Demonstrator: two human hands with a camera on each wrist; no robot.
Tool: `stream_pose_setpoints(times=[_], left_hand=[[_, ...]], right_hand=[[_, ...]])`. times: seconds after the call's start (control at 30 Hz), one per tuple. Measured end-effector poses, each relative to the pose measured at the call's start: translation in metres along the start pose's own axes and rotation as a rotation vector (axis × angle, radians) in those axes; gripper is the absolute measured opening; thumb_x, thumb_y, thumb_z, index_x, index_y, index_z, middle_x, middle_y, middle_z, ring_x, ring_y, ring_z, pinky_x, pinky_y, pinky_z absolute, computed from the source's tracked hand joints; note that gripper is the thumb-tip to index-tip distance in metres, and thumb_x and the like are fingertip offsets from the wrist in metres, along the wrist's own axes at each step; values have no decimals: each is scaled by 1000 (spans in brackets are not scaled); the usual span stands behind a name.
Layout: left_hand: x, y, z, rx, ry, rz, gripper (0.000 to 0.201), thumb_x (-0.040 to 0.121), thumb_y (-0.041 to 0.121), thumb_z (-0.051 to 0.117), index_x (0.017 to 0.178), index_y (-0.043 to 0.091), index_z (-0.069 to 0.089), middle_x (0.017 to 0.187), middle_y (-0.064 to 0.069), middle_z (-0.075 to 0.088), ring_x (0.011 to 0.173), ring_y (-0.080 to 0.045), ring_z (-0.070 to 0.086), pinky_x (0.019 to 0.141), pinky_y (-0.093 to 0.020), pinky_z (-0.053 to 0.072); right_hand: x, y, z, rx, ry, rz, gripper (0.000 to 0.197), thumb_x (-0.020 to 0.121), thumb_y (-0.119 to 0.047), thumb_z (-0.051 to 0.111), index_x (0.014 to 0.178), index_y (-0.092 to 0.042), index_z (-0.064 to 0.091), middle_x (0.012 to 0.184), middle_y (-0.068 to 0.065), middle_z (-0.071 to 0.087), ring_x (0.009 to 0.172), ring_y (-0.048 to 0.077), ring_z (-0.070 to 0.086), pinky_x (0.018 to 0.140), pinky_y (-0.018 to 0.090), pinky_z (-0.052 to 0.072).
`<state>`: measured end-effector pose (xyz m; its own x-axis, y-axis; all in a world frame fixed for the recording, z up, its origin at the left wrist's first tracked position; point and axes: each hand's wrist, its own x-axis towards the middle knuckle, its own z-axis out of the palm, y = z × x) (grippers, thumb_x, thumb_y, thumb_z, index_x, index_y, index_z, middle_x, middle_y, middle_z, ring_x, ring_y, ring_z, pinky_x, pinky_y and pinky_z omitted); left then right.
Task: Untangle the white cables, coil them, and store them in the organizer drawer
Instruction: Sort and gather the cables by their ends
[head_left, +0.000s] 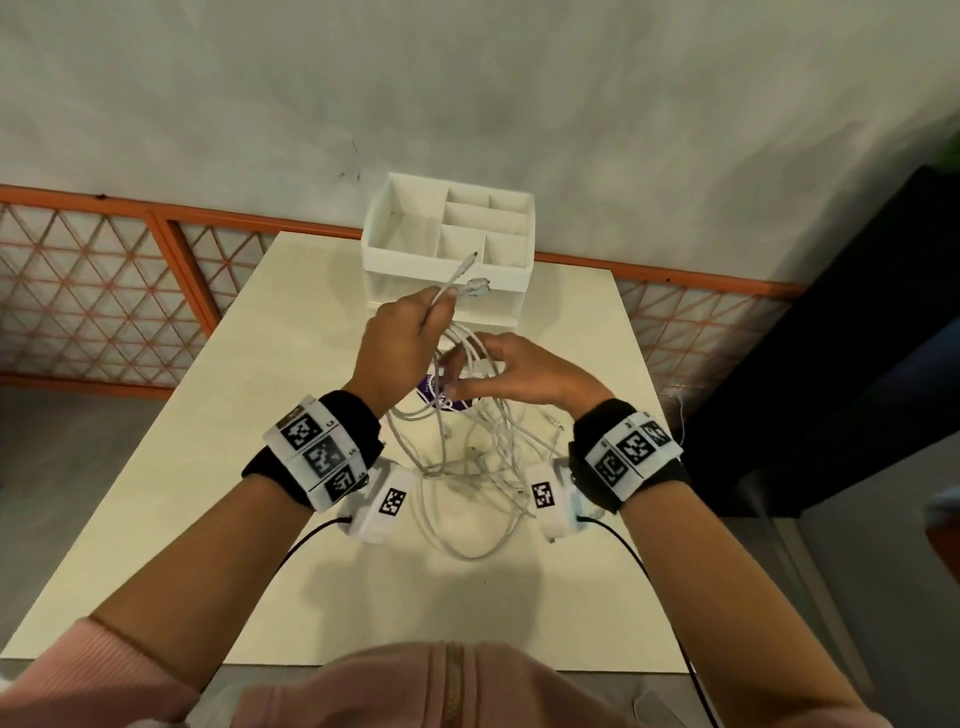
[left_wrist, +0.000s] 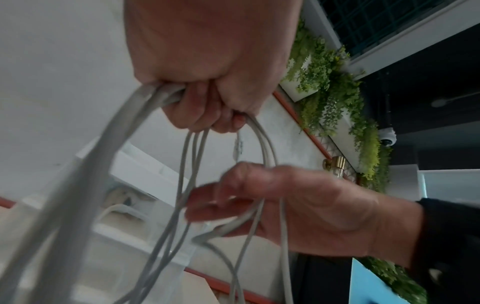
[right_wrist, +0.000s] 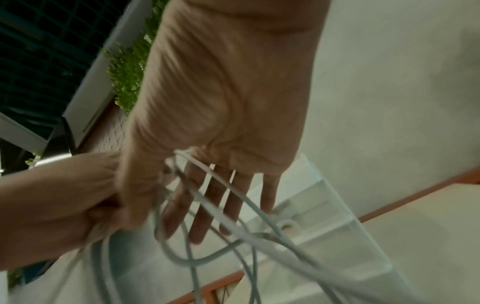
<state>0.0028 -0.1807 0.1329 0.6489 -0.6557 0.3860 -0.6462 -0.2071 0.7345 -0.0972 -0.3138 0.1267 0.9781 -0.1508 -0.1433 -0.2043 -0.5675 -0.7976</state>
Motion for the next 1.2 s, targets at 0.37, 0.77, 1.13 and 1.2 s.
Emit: stream_pose_setpoints(times=[0.37,0.77,1.13,1.2], left_hand=[[-20,-28,-5,142,87,-89,39,100,32,38,68,11,36,51,2,37,59,-31,38,57,-34,27],[-2,-27,-29,174,215,-104,35,102,30,35,72,11,38,62,-8,44,64,-32,40,60,-34,27],[1,-54,-38,199,302,-169,39,101,30,34,69,8,36,66,-13,45,65,-34,44,60,-37,30],[-1,-69,-45,225,324,-167,40,101,30,34,67,8,35,65,-14,44,65,-40,50,59,-38,32]], right_hand=[[-4,33,0,-67,-94,166,28,81,-36,72,93,-11,67,80,-1,59,69,9,52,64,23,37],[-24,45,-12,194,-80,100,27,96,-23,54,116,-10,66,96,6,74,84,14,70,72,20,54],[-45,65,-20,155,-83,231,38,100,-42,39,88,-14,62,56,0,37,45,8,36,54,22,39],[-53,75,-24,149,-48,273,41,98,-43,41,74,-13,56,54,-3,30,45,7,31,54,21,35]])
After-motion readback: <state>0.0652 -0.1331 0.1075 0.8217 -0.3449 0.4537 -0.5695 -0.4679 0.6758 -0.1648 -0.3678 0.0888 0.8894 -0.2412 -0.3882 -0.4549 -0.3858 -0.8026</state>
